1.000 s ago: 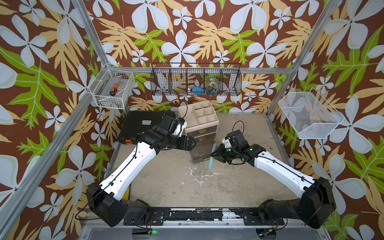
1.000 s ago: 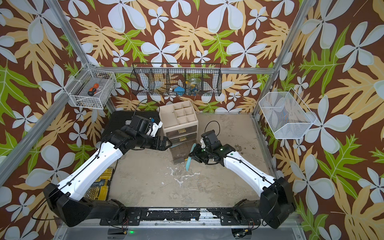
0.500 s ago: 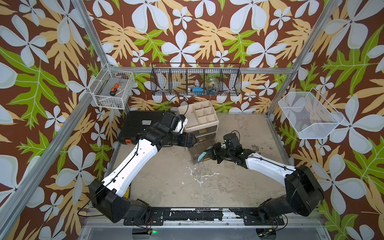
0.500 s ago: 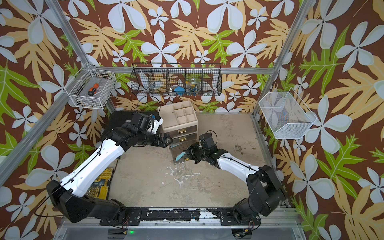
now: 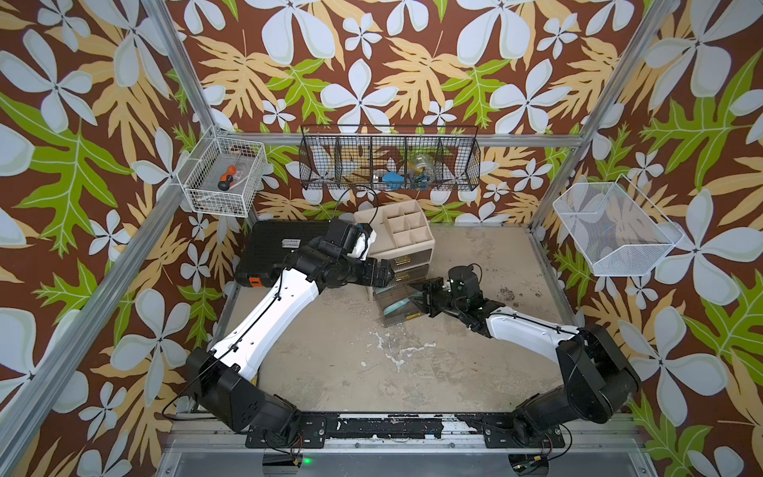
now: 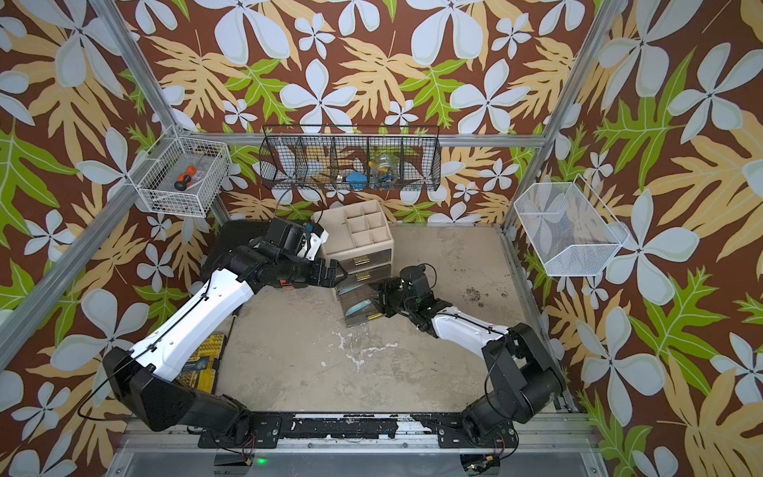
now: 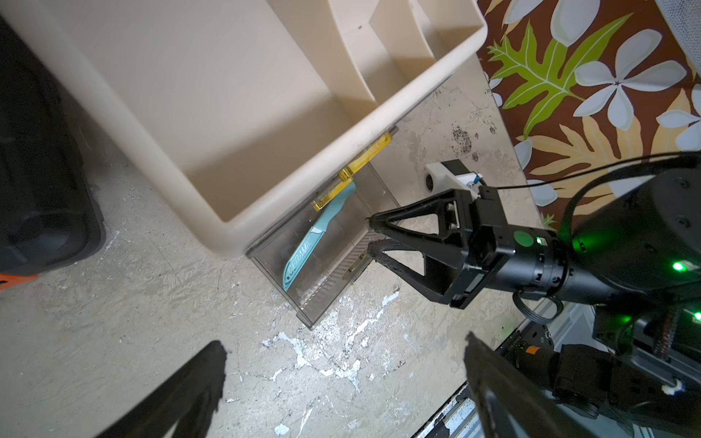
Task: Place the fruit knives into the drawer by color
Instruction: Place the fruit knife in the drawer, then close the drawer in the storage box.
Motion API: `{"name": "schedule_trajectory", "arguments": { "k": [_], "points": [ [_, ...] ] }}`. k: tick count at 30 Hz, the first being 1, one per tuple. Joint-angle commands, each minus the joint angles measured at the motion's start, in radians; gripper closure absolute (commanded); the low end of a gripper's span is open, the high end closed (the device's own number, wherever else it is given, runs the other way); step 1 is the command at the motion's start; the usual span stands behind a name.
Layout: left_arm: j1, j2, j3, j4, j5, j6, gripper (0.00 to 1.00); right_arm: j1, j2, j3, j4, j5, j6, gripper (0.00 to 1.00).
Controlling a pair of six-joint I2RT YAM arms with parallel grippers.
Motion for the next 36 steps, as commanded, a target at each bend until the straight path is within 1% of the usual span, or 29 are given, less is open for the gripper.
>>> {"name": "schedule_trajectory", "arguments": {
  "k": [1,3,5,8,10,13,16,18,22,25,27,28,29,31,34,36],
  "points": [
    [-0.001,0.018,0.060,-0.015,-0.067,-0.006,0.00,0.001,-0.063,-0.025,0.044,0.008,-0.038,0.68],
    [0.002,0.037,0.119,-0.037,-0.121,-0.018,0.00,0.001,-0.130,-0.057,0.021,0.012,-0.082,0.77],
    [0.008,0.056,0.176,-0.052,-0.168,-0.031,0.00,0.002,-0.213,-0.122,0.023,0.025,-0.120,0.85],
    [0.035,0.084,0.235,-0.070,-0.194,-0.050,0.00,0.000,-0.328,-0.257,0.045,0.044,-0.131,0.92],
    [0.060,0.109,0.247,-0.089,-0.197,-0.067,0.00,0.002,-0.396,-0.360,0.058,0.057,-0.097,0.94],
    [0.095,0.112,0.218,-0.082,-0.192,-0.083,0.02,0.002,-0.476,-0.476,0.108,0.085,-0.067,0.96],
    [0.127,0.134,0.202,-0.054,-0.140,-0.094,0.03,0.000,-0.514,-0.524,0.112,0.099,-0.075,0.97],
    [0.132,0.168,0.226,-0.050,-0.127,-0.097,0.05,0.000,-0.519,-0.560,0.141,0.105,-0.066,0.98],
    [0.134,0.237,0.294,-0.054,-0.119,-0.093,0.06,0.001,-0.496,-0.636,0.263,0.120,-0.026,1.00],
    [0.134,0.266,0.304,-0.053,-0.109,-0.093,0.10,0.001,-0.440,-0.646,0.330,0.126,-0.027,1.00],
    [0.133,0.275,0.296,-0.053,-0.110,-0.092,0.13,0.001,-0.380,-0.640,0.395,0.121,-0.030,1.00],
    [0.134,0.277,0.289,-0.053,-0.108,-0.090,0.18,0.000,-0.341,-0.632,0.433,0.116,-0.035,1.00],
    [0.134,0.278,0.282,-0.049,-0.107,-0.090,0.20,0.001,-0.300,-0.621,0.472,0.110,-0.040,1.00],
    [0.134,0.281,0.277,-0.048,-0.107,-0.090,0.21,0.000,-0.227,-0.604,0.534,0.098,-0.039,1.00],
    [0.135,0.287,0.278,-0.049,-0.099,-0.088,0.31,0.001,-0.123,-0.583,0.630,0.086,-0.030,1.00],
    [0.135,0.291,0.279,-0.047,-0.092,-0.090,0.31,0.000,-0.062,-0.568,0.687,0.077,-0.023,1.00]
  ]
}}
